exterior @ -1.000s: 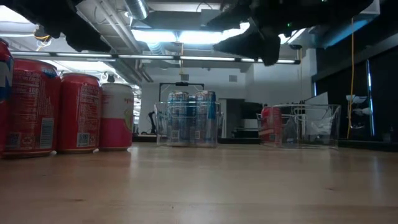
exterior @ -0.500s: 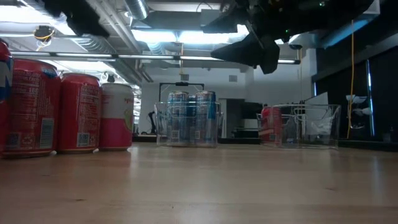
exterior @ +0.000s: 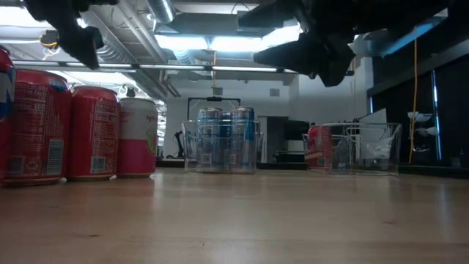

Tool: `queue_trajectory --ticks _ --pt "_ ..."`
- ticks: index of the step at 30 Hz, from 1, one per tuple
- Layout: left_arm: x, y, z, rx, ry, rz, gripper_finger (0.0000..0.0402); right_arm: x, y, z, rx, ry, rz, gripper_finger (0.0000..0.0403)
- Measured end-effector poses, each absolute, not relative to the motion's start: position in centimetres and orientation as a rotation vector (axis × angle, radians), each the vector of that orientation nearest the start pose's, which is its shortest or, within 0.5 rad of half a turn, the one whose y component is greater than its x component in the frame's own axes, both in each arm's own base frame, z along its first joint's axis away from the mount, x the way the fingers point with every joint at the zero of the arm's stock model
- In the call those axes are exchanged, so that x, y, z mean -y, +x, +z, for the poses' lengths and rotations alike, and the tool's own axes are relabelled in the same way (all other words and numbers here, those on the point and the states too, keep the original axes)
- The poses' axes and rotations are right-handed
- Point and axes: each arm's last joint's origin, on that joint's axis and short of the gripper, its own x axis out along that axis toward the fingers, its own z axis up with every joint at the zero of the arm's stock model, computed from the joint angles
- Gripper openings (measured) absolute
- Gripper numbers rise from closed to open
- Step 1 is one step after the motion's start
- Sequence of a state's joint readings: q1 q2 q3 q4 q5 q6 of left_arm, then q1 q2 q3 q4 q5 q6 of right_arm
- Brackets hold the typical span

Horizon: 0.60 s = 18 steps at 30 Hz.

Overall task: Sort soda cans
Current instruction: Put the orange soda can into the right transparent bin

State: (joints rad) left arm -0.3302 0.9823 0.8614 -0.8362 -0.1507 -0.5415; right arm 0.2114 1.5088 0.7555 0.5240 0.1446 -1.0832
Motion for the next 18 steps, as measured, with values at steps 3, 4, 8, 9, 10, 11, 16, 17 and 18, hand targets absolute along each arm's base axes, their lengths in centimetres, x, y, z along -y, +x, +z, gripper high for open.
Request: queue_trajectory --ticks 3,4,8,9,10,11,16,17,18 --pt "6.1 17.2 28.1 -0.960 -0.332 0.058 0.0274 -6.4 31.2 21.8 -0.185 -1.124 0.173 0.0363" --pt "6.4 17.1 28.4 -0.973 -0.344 0.055 0.0274 -6.4 31.2 21.7 -0.189 -1.125 0.171 0.0363" --pt "7.8 16.6 29.0 -1.030 -0.289 -0.005 0.0274 -6.4 31.3 21.7 -0.192 -1.125 0.167 0.0363" --pt "8.3 16.5 29.0 -1.037 -0.256 -0.034 0.0274 -6.3 31.3 21.7 -0.192 -1.128 0.167 0.0363" --pt "8.7 16.4 28.9 -1.038 -0.212 -0.066 0.0274 -6.3 31.3 21.7 -0.191 -1.132 0.167 0.0363" --pt "9.0 16.2 28.9 -1.033 -0.158 -0.092 0.0274 -6.3 31.3 21.7 -0.189 -1.141 0.167 0.0363" --pt "9.7 15.8 28.4 -1.030 0.055 -0.109 0.0274 -6.3 31.3 21.7 -0.191 -1.147 0.169 0.0363" --pt "9.7 15.8 28.3 -1.036 0.057 -0.106 0.0274 -6.3 31.3 21.7 -0.192 -1.147 0.169 0.0363" --pt "9.7 15.8 28.3 -1.044 0.060 -0.102 0.0274 -6.3 31.3 21.7 -0.193 -1.147 0.170 0.0363"
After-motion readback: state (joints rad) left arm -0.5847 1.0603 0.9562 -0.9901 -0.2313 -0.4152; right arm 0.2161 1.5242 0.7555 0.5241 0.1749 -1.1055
